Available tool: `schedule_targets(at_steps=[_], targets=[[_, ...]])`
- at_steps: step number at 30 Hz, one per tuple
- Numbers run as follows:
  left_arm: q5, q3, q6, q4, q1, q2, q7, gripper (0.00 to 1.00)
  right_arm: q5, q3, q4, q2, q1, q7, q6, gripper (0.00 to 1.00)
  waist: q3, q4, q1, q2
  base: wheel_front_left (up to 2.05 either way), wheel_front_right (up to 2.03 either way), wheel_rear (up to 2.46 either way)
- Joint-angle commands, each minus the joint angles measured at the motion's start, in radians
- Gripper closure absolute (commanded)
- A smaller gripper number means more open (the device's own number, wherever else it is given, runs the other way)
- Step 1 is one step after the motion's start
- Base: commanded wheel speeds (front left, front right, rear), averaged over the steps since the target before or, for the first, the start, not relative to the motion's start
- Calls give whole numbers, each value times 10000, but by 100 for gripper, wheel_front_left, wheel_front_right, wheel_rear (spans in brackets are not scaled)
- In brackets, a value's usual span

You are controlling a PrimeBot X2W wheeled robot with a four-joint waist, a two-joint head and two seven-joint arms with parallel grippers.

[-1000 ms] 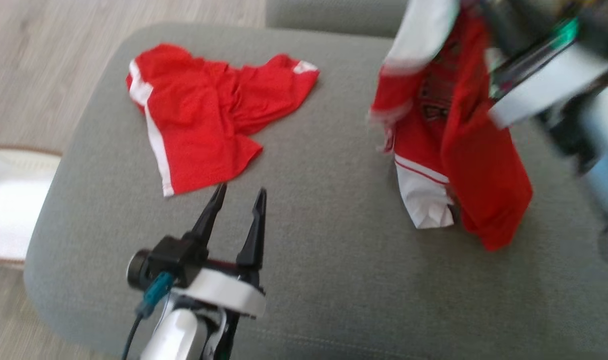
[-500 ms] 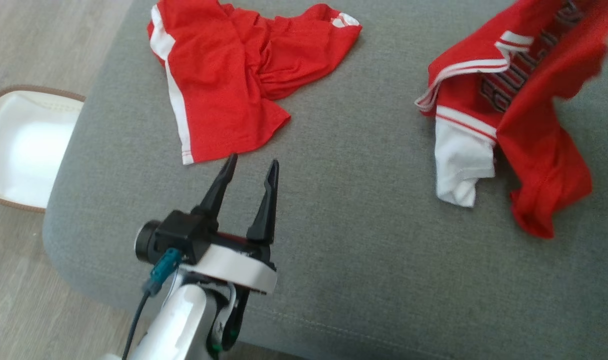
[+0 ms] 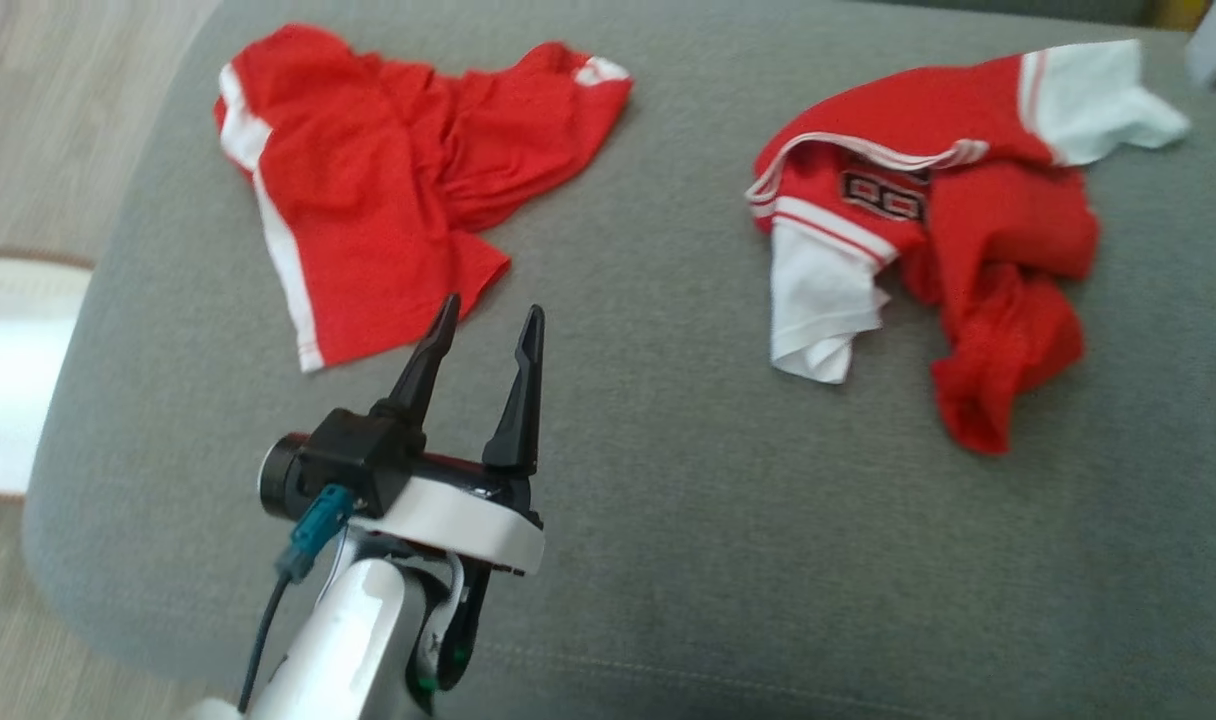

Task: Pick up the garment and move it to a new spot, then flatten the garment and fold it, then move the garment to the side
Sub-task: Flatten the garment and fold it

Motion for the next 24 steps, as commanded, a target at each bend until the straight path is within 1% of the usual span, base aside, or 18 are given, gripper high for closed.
schedule_targets(at_steps=[1,4,9,12,16,17,20,21,24], targets=[[-8,412,-4,-291,-111,16,-53,0,129,-70,-334,200,465,-149,-9,0,-385,-402,-1,0,0,0,0],[-31,608,-28,-340,29,16,-53,0,224,-366,-787,382,1016,-204,-9,0,-692,-732,-1,0,0,0,0],[-64,928,-24,-494,300,16,-53,0,54,-1526,-2542,658,2636,-214,-9,0,-1157,-1307,-1,0,0,0,0],[-58,1045,-43,-604,435,16,-53,0,-335,-2355,-3708,995,3962,-215,-9,0,-1357,-1625,-1,0,0,0,0],[-97,1159,-16,-730,579,16,-53,0,-1046,-3746,-5303,1666,5940,-216,-9,0,-1528,-1957,-1,0,0,0,0],[-97,1159,-16,-730,579,16,-53,0,-1046,-3746,-5303,1666,5940,-216,-9,0,-1528,-1957,-1,0,0,0,0],[-122,1193,7,-831,689,16,-53,0,-1793,-4781,-6627,2346,7501,-216,-9,0,-1576,-2163,-1,0,0,0,0],[-170,1213,13,-887,777,16,-53,0,-2244,-5294,-7450,2895,8541,-217,-9,0,-1566,-2281,-1,0,0,0,0],[-178,1247,-21,-873,883,16,-53,0,-2795,-5806,-8497,3573,9801,-217,-9,0,-1549,-2438,-1,0,0,0,0]])
